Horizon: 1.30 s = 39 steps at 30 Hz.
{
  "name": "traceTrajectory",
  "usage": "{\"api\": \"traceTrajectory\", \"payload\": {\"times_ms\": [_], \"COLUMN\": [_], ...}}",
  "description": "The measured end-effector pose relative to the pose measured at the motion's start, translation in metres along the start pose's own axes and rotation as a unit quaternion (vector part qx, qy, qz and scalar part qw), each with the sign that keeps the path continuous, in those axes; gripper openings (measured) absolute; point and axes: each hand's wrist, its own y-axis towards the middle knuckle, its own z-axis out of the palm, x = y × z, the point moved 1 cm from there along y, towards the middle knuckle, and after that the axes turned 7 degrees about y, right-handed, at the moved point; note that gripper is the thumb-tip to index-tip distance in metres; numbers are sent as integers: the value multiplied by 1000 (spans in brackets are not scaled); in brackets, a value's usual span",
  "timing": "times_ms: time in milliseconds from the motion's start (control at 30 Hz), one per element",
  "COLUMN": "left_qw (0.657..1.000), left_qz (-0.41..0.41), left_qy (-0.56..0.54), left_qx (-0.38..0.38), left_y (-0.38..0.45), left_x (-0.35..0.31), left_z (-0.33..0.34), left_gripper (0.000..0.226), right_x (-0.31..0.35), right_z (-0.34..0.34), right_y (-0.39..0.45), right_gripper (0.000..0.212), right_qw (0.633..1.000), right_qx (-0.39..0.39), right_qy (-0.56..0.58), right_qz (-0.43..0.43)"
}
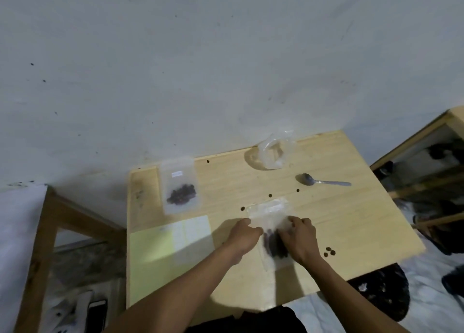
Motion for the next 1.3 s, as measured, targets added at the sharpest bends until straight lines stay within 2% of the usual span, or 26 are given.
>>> {"api": "traceTrajectory", "payload": {"times_ms": [67,133,167,233,267,300,400,500,600,667,733,800,900,1000,1100,1167,1300], "left_qw": [999,996,993,983,977,974,964,947,930,916,897,877,851,837,832,829,828], "left_qz": [10,32,47,86,107,123,146,157,146,130,128,127,110,95,90,90,84], "left_qy": [-22,-52,-65,-76,-83,-89,-114,-153,-170,-174,-204,-247,-291,-312,-315,-315,-316], "left_qx": [-25,-64,-91,-145,-162,-169,-193,-235,-292,-336,-371,-393,-423,-439,-448,-454,-456], "left_y": [-3,-9,-13,-19,-22,-25,-34,-45,-61,-72,-81,-89,-101,-109,-114,-116,-120], "left_x": [-2,-5,-7,-8,-9,-8,-1,16,39,57,76,92,108,120,130,135,135], "left_z": [3,2,0,-7,-13,-20,-46,-79,-111,-131,-149,-162,-173,-176,-175,-176,-175], "left_gripper": [60,45,36,10,10,20,32,35,28,24,20,20,18,16,18,19,22], "right_x": [-1,3,8,20,28,37,61,88,107,111,114,119,125,123,123,124,123], "right_z": [2,2,1,1,2,4,18,38,58,77,95,110,134,156,166,168,169], "right_y": [1,1,1,-1,-1,-1,1,-2,-10,-15,-24,-34,-51,-59,-64,-66,-65], "right_gripper": [32,15,13,22,25,25,29,43,42,36,20,15,17,31,22,15,17], "right_qw": [997,990,983,956,940,930,916,924,930,943,946,926,871,832,805,798,811], "right_qx": [-36,-56,-46,3,32,57,111,153,174,185,214,254,303,301,292,291,288], "right_qy": [65,132,179,293,339,363,385,347,316,244,148,70,-50,-151,-187,-193,-184], "right_qz": [2,-1,-3,-4,-3,-4,-15,-49,-73,-131,-195,-271,-384,-440,-480,-491,-474]}}
